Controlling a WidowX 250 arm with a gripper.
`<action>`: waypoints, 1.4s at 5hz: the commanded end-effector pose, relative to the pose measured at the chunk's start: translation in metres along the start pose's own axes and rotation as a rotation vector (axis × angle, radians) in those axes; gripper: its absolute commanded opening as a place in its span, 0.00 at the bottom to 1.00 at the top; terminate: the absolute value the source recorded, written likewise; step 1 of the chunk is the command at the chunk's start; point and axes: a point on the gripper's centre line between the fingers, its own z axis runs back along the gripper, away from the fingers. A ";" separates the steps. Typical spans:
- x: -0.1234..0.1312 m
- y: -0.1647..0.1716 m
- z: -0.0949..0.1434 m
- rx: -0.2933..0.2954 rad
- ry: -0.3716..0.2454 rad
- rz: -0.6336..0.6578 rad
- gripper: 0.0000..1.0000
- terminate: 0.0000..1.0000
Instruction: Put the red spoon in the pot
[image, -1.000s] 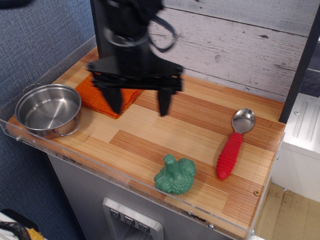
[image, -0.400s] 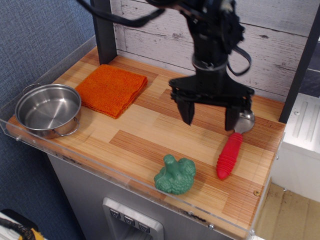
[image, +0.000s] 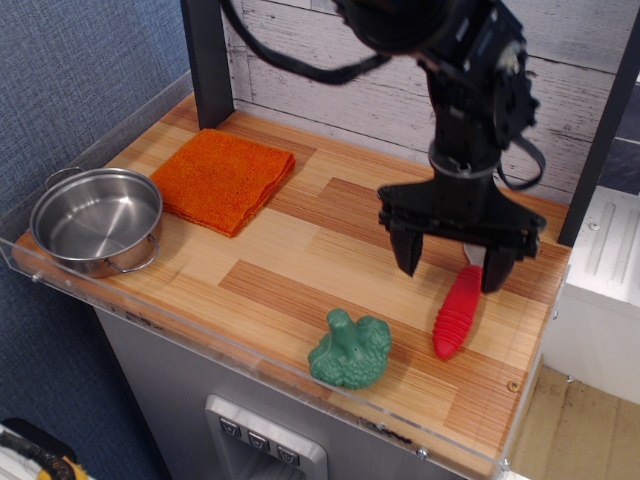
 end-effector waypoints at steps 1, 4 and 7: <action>0.002 -0.022 -0.008 0.043 -0.004 -0.023 1.00 0.00; 0.000 -0.013 -0.011 0.067 -0.001 0.032 0.00 0.00; 0.001 0.007 0.022 0.082 -0.025 0.136 0.00 0.00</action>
